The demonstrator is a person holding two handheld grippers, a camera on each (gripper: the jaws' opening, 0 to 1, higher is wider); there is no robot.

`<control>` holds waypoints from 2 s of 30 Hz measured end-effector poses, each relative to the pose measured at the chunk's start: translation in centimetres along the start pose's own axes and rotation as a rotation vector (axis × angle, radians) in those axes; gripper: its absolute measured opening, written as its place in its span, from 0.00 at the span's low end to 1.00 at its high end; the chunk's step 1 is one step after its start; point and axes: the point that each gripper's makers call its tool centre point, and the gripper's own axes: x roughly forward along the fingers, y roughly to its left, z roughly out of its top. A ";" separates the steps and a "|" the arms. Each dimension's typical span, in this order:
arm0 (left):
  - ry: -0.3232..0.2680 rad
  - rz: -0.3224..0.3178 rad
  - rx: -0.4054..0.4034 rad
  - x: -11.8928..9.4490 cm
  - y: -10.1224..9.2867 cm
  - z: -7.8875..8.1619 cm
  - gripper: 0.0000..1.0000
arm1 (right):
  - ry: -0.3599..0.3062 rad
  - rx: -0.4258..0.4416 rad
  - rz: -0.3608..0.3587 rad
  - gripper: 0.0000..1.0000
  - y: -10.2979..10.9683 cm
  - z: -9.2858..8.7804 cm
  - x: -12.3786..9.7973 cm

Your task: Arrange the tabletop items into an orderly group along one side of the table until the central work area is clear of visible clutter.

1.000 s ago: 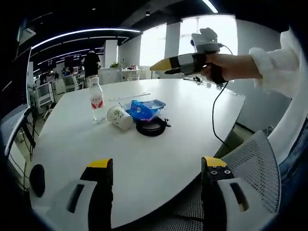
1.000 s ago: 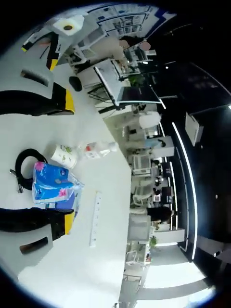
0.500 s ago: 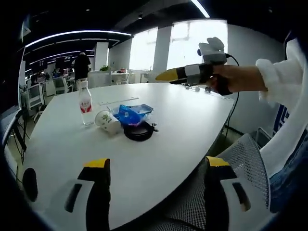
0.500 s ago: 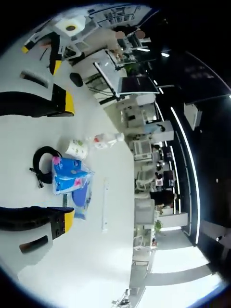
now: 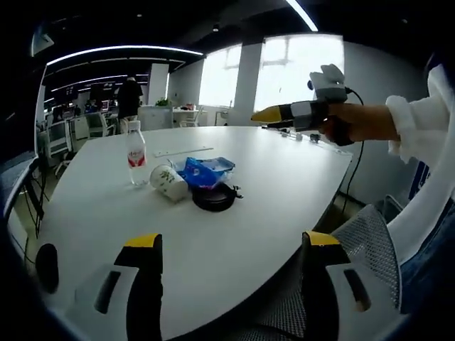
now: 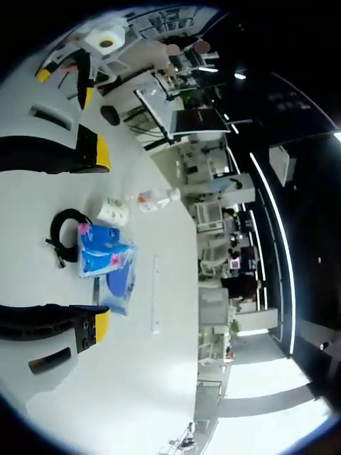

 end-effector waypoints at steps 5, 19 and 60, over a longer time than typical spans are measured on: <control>0.008 0.036 0.009 0.1 0.4 -0.1 0.81 | 0.009 0.000 0.029 0.75 -0.8 0.0 0.5; -0.008 0.116 -0.078 0.2 2.3 0.1 0.85 | 0.065 0.018 0.104 0.74 -6.0 -1.9 1.2; -0.030 0.337 -0.266 2.6 5.1 2.3 0.99 | 0.131 0.141 0.220 0.74 -17.0 -4.8 -0.4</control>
